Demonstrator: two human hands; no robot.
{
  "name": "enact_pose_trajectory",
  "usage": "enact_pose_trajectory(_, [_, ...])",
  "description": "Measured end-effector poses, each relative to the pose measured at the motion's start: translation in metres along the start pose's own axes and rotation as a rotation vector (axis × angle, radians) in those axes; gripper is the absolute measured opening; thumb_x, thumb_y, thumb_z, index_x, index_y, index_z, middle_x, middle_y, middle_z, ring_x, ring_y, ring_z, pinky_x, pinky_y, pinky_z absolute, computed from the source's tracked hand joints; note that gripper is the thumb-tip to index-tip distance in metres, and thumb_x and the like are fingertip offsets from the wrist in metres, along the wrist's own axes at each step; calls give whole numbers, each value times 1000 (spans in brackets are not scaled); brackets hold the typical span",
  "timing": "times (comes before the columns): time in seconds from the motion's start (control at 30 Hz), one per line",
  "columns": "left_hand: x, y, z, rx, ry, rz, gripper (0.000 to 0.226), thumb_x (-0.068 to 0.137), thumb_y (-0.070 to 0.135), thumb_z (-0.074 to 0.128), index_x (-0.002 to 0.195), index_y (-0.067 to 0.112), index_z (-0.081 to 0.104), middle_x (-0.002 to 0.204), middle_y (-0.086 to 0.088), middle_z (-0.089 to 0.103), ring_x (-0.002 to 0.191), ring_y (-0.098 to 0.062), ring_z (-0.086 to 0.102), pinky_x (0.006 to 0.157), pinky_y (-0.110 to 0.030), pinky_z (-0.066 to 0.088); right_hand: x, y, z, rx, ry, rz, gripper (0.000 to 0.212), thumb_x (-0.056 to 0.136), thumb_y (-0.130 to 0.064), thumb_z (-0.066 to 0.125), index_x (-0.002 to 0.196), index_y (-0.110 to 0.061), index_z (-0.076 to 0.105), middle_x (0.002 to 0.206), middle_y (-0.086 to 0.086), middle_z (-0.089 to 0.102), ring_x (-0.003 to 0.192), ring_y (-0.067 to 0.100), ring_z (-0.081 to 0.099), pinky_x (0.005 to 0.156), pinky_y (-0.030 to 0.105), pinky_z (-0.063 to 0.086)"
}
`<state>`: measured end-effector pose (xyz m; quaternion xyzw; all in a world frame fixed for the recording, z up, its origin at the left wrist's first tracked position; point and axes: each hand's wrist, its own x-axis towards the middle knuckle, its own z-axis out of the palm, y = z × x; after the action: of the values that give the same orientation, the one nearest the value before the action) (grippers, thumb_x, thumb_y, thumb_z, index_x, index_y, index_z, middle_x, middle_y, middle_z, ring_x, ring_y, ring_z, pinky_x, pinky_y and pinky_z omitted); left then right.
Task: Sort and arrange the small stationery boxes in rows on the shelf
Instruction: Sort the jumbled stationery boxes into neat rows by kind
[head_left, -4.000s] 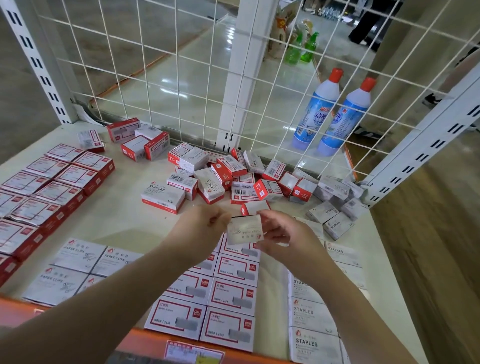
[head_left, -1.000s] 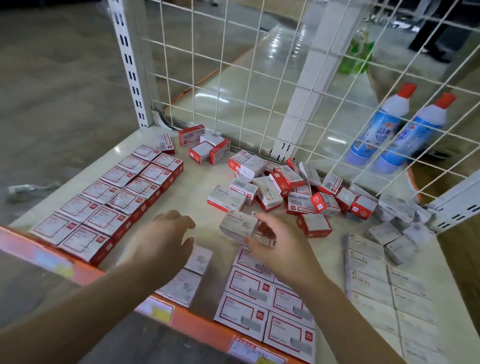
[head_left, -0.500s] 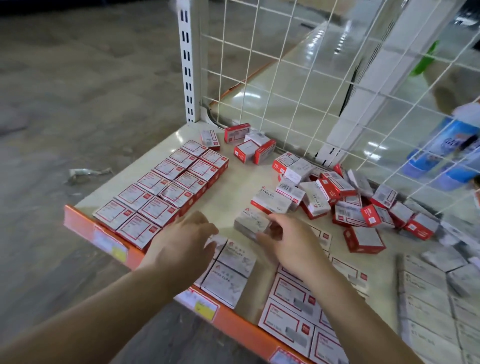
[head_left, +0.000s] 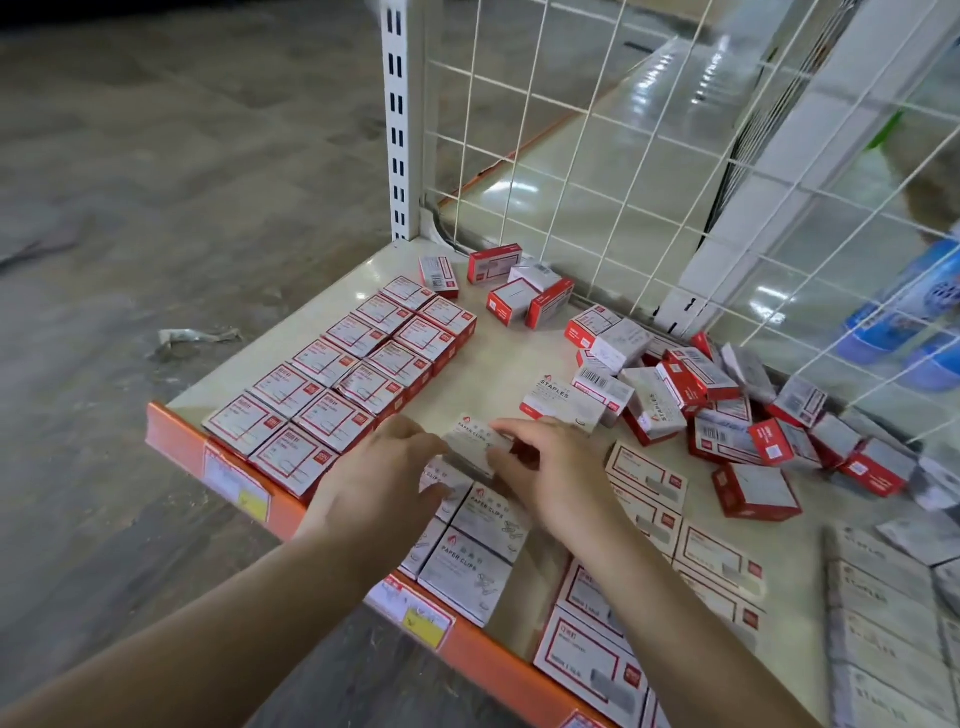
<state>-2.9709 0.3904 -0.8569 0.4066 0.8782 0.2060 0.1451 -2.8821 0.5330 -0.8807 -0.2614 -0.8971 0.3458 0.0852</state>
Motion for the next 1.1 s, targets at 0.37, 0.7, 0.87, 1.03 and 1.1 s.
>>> enact_pose_trajectory(0.37, [2, -1, 0, -12, -2, -38, 40, 88, 34, 58, 127, 28, 53, 127, 9, 47, 109, -9, 49, 83, -18, 45, -1, -2, 2, 57, -28, -39, 37, 91, -28, 58, 127, -20, 57, 112, -2, 58, 87, 1, 49, 66, -4, 36])
enact_pose_trajectory(0.7, [3, 0, -1, -21, -13, -67, 36, 88, 34, 58, 123, 29, 56, 119, 9, 50, 102, -9, 51, 79, -20, 47, 2, 1, 9, 111, -32, -6, 33, 89, -28, 60, 122, -24, 61, 104, -2, 61, 90, 6, 56, 67, 3, 42])
enact_pose_trajectory(0.87, [2, -1, -1, -4, -23, -64, 36, 88, 35, 57, 124, 32, 55, 118, 10, 49, 101, -9, 49, 83, -22, 48, 4, 0, 10, 113, -34, -21, 32, 90, -26, 59, 121, -21, 63, 103, -1, 60, 83, 1, 53, 62, -2, 38])
enact_pose_trajectory(1.03, [2, -2, -1, -1, -27, -55, 36, 89, 36, 56, 124, 32, 54, 118, 10, 48, 103, -9, 48, 85, -23, 48, 6, 1, 11, 110, -49, -27, 30, 89, -27, 60, 118, -23, 63, 101, -2, 59, 79, -4, 51, 61, -2, 37])
enact_pose_trajectory(1.1, [2, -2, 0, -5, -27, -47, 35, 89, 35, 56, 123, 31, 55, 119, 10, 48, 103, -9, 49, 84, -22, 48, 7, 3, 11, 106, -56, -22, 30, 89, -29, 61, 118, -25, 64, 102, -2, 60, 84, 0, 53, 62, -1, 38])
